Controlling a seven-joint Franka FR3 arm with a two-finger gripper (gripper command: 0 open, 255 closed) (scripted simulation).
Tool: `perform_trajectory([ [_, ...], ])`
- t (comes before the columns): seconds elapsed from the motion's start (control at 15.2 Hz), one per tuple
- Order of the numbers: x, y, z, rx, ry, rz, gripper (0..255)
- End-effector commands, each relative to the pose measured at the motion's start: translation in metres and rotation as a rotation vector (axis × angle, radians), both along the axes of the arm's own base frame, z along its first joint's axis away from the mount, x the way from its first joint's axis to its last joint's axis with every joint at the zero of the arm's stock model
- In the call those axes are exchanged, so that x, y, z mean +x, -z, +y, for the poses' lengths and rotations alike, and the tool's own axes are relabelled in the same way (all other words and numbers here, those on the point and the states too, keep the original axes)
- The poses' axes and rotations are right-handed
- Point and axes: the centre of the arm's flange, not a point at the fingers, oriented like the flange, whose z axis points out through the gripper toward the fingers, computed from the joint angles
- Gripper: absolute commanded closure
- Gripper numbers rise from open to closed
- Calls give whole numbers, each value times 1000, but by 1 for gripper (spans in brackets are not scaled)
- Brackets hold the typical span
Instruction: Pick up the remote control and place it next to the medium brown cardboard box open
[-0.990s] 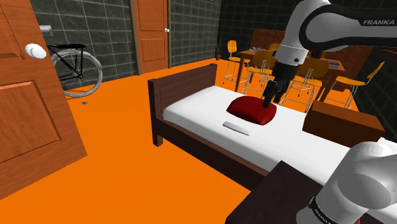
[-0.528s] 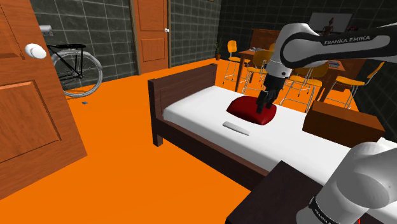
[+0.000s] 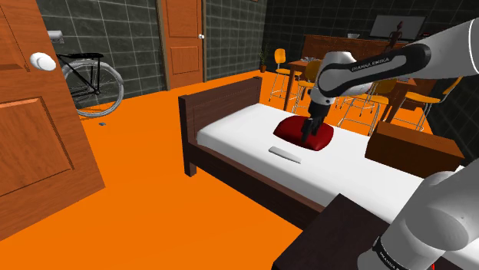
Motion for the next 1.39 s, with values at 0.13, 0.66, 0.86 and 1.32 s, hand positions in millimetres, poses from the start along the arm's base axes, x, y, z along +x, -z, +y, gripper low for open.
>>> perform_trajectory([
  [0.13, 26, 40, -28, -7, -22, 1, 0],
  [0.66, 82, 110, -83, -18, -64, 5, 0],
  [0.86, 103, 136, -103, -22, -79, 6, 0],
  [1.32, 154, 197, -149, -32, -116, 9, 0],
])
